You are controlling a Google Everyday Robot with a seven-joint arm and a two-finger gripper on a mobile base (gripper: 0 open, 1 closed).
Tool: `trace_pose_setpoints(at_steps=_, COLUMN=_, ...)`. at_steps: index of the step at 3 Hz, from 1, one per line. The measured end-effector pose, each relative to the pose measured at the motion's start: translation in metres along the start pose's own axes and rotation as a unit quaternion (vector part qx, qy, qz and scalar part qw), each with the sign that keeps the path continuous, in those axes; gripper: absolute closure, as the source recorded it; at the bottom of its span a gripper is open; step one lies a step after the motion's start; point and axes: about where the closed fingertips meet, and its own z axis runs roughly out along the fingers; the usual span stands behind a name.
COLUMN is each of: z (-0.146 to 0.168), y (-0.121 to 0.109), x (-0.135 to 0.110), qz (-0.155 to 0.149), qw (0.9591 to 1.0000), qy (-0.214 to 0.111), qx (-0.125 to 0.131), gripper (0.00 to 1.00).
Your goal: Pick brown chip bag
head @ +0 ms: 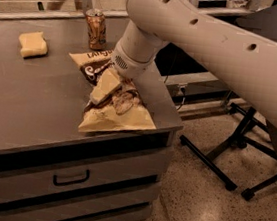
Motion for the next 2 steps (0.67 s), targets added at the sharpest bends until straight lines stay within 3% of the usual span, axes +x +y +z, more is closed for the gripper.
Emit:
trace_pose_setpoints(at_steps=1, z=0.004, y=-0.001, x=0.005, qz=0.02, qw=0.9997, qy=-0.01, qx=-0.007, gripper=0.49)
trace_pose_setpoints(at_steps=2, z=-0.01, y=-0.006, x=0.002, qz=0.033, qw=0.9979, qy=-0.048, qx=-0.028, gripper=0.73)
